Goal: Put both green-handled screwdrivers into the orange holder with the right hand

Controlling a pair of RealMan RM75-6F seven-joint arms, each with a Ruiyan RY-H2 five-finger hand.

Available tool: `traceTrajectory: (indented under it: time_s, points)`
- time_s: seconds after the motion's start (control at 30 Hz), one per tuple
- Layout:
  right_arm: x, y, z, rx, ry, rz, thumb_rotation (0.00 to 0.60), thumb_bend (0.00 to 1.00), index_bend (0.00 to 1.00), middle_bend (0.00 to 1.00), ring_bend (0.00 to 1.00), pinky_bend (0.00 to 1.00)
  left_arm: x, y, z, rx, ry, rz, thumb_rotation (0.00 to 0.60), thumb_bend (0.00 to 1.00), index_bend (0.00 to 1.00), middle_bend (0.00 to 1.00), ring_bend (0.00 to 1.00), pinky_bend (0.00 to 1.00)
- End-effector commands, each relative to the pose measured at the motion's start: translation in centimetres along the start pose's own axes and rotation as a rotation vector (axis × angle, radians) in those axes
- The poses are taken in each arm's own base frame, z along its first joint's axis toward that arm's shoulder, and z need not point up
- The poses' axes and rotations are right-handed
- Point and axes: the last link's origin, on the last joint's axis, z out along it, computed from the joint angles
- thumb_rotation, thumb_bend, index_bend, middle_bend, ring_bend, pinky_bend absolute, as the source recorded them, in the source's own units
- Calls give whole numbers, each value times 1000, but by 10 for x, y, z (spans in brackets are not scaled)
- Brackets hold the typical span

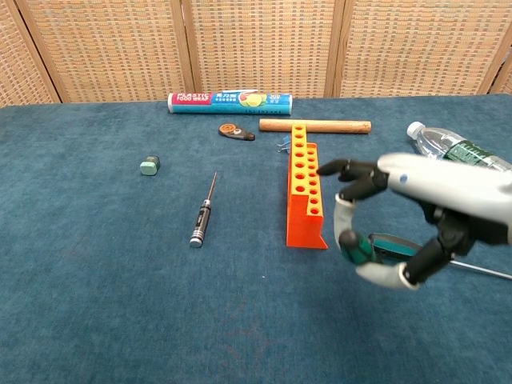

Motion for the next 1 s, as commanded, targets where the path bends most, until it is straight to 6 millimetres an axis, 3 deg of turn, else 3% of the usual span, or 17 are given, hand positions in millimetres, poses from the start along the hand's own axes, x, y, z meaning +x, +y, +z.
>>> traceTrajectory:
  time_s: [0.03, 0.5, 0.57, 0.63, 0.8, 1.0]
  points:
    - [13, -4, 2, 3, 19, 28, 600, 418, 596, 0, 0, 0, 0, 0, 0, 0, -2, -2, 600, 0, 0, 0, 0, 0]
    - [66, -28, 19, 28, 88, 141, 600, 434, 600, 9, 0, 0, 0, -3, 6, 13, -16, -11, 600, 0, 0, 0, 0, 0]
    - [77, -34, 21, 40, 100, 188, 600, 434, 599, 12, 0, 0, 0, -3, 7, 15, -19, -12, 600, 0, 0, 0, 0, 0]
    - [101, -43, 27, 63, 144, 275, 600, 434, 599, 16, 0, 0, -1, -4, 10, 23, -25, -11, 600, 0, 0, 0, 0, 0]
    - [125, -43, 40, 67, 169, 397, 600, 434, 603, 30, 0, 0, -2, -3, 13, 31, -35, -9, 600, 0, 0, 0, 0, 0]
    - [122, -36, 57, 65, 174, 572, 600, 446, 606, 35, 0, 0, -4, -3, 17, 38, -50, -6, 600, 0, 0, 0, 0, 0]
